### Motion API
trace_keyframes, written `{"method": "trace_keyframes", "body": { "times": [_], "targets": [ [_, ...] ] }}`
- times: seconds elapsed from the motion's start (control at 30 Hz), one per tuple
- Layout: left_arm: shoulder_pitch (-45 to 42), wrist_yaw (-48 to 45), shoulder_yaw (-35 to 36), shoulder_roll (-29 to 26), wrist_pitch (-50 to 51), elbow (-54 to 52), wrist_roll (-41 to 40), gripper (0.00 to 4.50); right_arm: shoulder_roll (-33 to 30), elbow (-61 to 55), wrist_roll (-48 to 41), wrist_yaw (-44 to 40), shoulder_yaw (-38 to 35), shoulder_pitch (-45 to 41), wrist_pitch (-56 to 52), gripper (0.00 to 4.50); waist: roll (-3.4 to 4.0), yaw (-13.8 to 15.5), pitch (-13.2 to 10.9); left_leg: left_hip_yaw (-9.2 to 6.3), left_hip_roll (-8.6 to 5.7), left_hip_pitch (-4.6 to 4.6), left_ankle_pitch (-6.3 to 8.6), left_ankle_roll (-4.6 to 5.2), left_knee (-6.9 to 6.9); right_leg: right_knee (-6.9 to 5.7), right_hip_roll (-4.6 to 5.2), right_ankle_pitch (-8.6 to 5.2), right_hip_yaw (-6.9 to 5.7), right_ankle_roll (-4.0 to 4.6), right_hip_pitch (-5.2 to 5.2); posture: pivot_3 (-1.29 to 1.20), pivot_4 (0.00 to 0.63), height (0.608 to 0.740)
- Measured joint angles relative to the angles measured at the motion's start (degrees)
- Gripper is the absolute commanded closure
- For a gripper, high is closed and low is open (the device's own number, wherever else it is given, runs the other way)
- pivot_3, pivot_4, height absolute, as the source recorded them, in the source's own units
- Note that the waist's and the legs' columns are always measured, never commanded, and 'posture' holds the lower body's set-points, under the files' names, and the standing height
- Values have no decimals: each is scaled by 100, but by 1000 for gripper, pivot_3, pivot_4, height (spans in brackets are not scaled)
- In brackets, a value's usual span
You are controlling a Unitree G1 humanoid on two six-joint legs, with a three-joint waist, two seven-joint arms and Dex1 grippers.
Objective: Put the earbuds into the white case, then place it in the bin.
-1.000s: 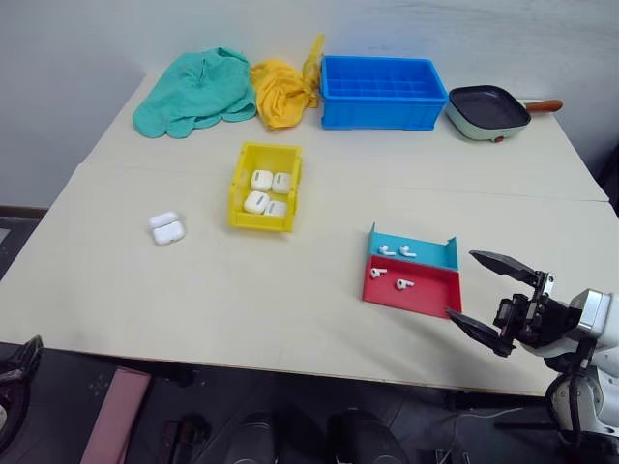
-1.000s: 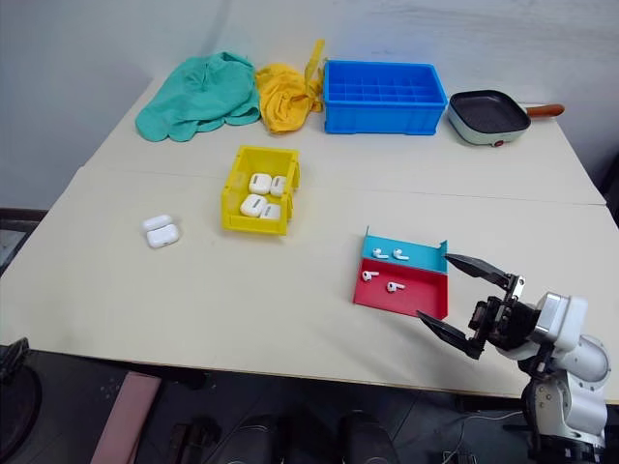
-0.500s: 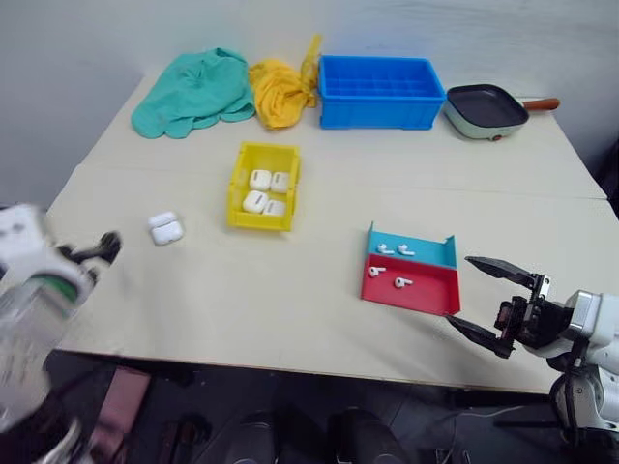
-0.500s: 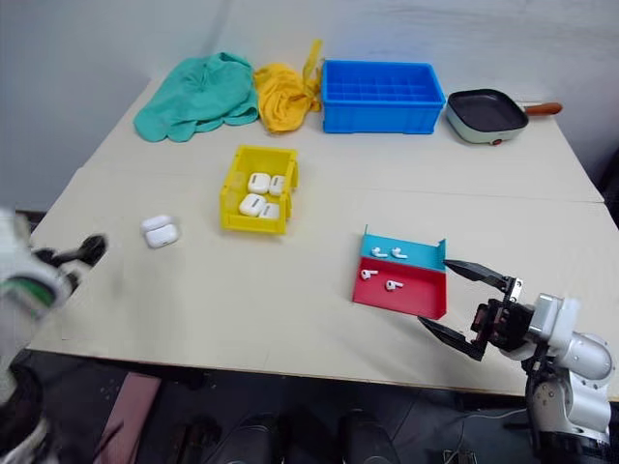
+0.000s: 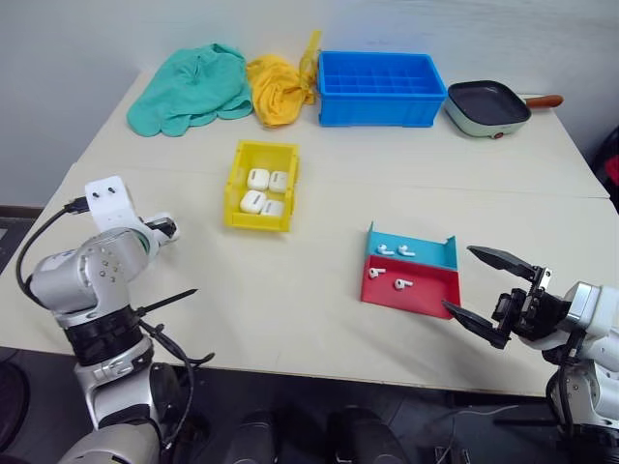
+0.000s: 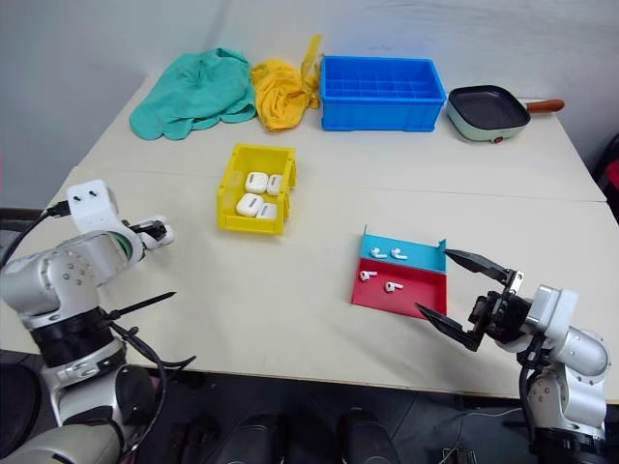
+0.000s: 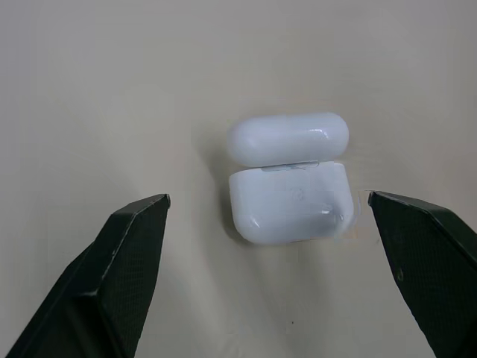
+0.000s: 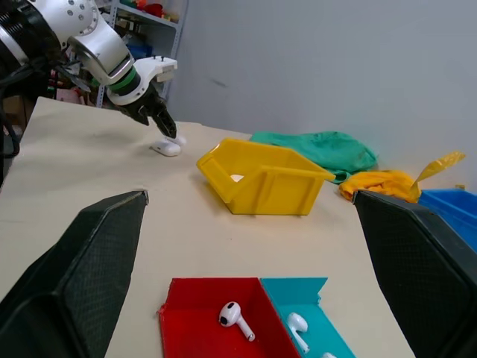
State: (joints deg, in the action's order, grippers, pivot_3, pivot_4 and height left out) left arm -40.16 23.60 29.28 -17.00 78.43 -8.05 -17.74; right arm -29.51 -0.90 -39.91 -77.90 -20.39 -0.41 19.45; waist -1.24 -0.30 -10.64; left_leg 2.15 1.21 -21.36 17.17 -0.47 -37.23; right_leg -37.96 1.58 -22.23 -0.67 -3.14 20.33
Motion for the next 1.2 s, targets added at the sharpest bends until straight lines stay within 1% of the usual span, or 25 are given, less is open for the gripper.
{"method": "trace_keyframes", "body": {
  "times": [0.17, 0.37, 0.53, 0.7, 1.2],
  "targets": [
    [-43, 18, -7, 359, -263, 243, 278, 14, 86, -4, 17, 25, 2, 94, 105, 0, 0, 34, 0, 2, 0, 0, 0, 0, 0, 0, 0, 0, 1, 0, 0, 0, 150, 740],
    [-239, 179, 99, 571, -647, 595, 566, 14, 92, -4, -22, -35, -2, 185, 201, 0, -1, 40, 0, 3, 0, 0, -1, -2, 0, -2, 0, 0, 1, 0, 1, 0, 150, 740],
    [-300, 187, -82, 577, -900, 991, 827, 14, 93, 153, -181, -341, -26, 365, 333, 0, -2, 53, -1, 3, 0, 0, -1, -2, 2, -2, 0, 0, 0, 0, 1, 0, 150, 740],
    [-457, 176, -64, 580, -1155, 1320, 903, 14, 93, 292, -242, -522, -45, 432, 436, 0, -2, 43, -1, 4, 0, 3, -2, -3, 0, -5, 0, 0, 0, 0, 1, 0, 150, 740],
    [-553, 181, -40, 593, -1691, 1879, 969, 14, 128, 217, -346, -554, -47, 723, 551, 0, -2, 48, -1, 5, 1, 10, -5, -8, -1, -19, 0, 0, 0, 0, 0, 0, 150, 740]
  ]
}}
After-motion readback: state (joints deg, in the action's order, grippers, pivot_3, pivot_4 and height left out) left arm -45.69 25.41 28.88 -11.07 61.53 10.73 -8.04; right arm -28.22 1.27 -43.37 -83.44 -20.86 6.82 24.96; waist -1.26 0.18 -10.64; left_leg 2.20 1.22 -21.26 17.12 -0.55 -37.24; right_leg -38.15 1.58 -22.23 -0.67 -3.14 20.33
